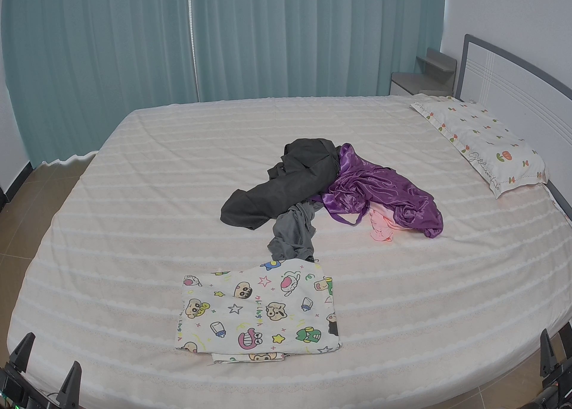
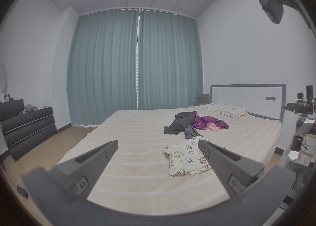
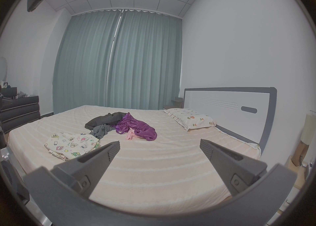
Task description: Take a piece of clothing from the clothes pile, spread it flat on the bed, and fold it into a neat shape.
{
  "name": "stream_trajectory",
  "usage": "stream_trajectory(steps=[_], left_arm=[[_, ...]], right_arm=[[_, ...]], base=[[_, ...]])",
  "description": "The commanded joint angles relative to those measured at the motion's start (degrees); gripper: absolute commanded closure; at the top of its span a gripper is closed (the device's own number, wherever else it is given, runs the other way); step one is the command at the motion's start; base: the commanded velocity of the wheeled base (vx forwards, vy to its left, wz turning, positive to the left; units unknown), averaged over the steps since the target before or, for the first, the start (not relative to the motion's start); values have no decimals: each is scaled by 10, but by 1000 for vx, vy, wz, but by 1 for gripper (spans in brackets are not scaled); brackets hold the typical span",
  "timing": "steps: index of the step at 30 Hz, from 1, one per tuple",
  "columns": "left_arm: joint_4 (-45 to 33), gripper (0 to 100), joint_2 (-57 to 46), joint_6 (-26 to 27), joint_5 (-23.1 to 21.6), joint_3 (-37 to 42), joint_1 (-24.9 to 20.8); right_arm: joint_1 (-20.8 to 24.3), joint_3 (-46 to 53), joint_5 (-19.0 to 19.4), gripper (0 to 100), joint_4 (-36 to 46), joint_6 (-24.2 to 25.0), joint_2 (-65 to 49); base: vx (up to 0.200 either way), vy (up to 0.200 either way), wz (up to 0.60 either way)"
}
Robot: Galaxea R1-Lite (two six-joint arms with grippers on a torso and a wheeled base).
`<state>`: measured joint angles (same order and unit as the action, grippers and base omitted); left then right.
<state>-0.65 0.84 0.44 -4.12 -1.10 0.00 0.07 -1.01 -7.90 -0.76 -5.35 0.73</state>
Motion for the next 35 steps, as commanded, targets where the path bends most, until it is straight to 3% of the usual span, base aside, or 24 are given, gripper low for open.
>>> stream_trajectory(steps=[1, 35], left_arm=[[0, 0, -8, -7, 4, 11, 0], [4, 0, -8, -13, 19, 11, 0]], right_arm=[[0, 10, 2, 0, 0, 0, -7], [0, 10, 2, 0, 0, 0, -7]], base=[[0, 0, 0], [0, 0, 0]])
